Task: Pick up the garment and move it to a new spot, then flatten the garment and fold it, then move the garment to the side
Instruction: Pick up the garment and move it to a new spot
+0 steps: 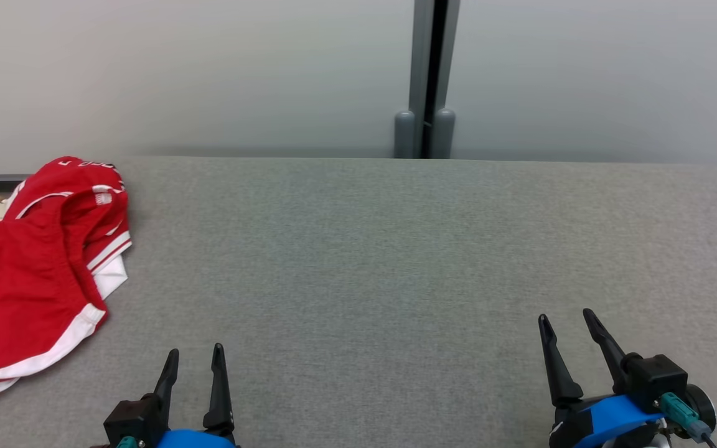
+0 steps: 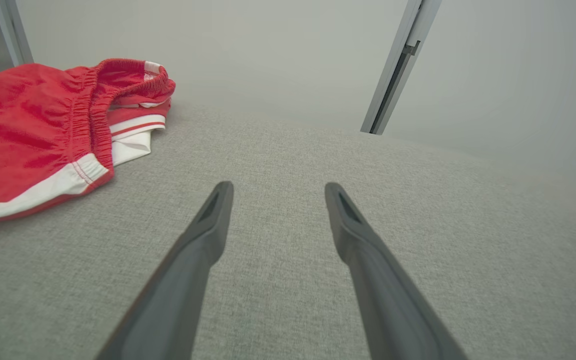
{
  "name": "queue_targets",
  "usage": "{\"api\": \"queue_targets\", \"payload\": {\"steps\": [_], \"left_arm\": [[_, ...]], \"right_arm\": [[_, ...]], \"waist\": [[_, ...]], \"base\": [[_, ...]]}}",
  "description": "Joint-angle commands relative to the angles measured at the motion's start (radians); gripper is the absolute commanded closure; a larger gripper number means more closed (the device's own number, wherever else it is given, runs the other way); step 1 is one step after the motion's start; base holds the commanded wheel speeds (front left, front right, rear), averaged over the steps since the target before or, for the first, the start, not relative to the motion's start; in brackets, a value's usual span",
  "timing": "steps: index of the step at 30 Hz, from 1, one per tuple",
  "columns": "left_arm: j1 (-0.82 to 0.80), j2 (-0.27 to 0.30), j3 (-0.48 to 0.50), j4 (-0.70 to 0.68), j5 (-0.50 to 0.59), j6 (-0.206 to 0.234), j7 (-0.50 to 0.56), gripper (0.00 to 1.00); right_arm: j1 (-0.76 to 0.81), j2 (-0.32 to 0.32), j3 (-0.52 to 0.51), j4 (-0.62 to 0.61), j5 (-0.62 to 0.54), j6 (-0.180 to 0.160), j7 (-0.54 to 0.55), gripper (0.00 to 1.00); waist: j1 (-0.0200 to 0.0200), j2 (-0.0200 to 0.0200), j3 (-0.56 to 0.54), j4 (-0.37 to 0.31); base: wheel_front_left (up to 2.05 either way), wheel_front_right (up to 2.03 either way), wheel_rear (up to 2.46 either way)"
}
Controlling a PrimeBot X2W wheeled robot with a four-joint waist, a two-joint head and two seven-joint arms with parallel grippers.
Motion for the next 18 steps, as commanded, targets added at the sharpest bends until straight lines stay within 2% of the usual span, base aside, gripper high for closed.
{"api": "queue_targets", "payload": {"steps": [1, 6, 18], "left_arm": [[-0.010, 0.002, 0.000, 0.000, 0.004, 0.001, -0.003, 0.00], [-0.017, 0.002, -0.002, -0.006, 0.008, 0.005, -0.003, 0.00], [0.001, 0.001, 0.016, -0.022, 0.027, 0.001, -0.003, 0.00]], "right_arm": [[-0.001, -0.005, -0.002, -0.001, -0.006, 0.000, -0.005, 0.00], [0.000, -0.005, -0.016, -0.007, -0.017, 0.000, -0.005, 0.00], [0.008, -0.005, 0.000, 0.002, 0.006, 0.000, -0.005, 0.00]], "waist": [[0.0000, 0.0000, 0.003, 0.010], [0.0000, 0.0000, 0.009, 0.085], [0.0000, 0.0000, -0.001, 0.338]], "base": [[0.00, 0.00, 0.00], [0.00, 0.00, 0.00], [0.00, 0.00, 0.00]]}}
